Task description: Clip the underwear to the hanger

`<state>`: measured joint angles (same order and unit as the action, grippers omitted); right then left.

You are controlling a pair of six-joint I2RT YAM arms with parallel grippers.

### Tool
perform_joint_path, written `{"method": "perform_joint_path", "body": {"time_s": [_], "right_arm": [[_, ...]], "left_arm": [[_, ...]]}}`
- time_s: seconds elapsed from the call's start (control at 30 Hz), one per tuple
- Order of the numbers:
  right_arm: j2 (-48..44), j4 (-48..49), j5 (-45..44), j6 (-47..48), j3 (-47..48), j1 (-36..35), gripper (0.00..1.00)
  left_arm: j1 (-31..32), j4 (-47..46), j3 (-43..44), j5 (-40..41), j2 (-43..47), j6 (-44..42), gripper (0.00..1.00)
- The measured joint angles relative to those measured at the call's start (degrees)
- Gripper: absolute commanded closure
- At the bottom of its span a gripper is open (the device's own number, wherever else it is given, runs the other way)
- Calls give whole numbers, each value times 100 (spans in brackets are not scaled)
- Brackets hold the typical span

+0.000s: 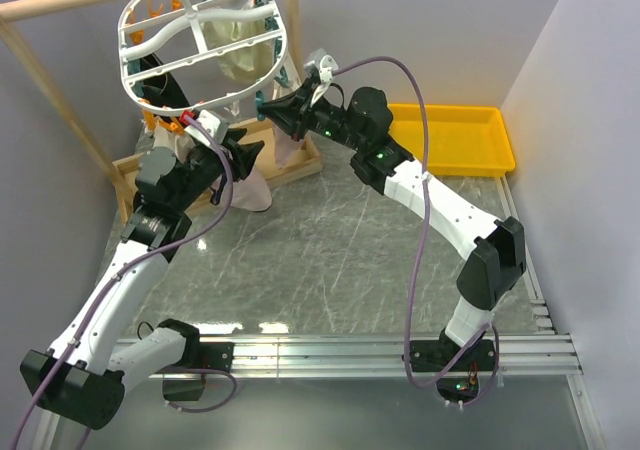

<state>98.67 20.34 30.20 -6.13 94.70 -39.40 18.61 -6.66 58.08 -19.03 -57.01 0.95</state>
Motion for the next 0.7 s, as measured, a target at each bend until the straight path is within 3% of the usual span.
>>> {"method": "perform_joint_path", "body": {"time_s": [0.4, 0.7], "right_arm": [[-70, -55, -186, -168, -57, -131, 100], [-70, -76, -216, -315, -33, -162, 100]], "left_arm": [[175, -424, 179, 358, -326, -186, 48], [186, -754, 236, 688, -599, -184, 55]]}}
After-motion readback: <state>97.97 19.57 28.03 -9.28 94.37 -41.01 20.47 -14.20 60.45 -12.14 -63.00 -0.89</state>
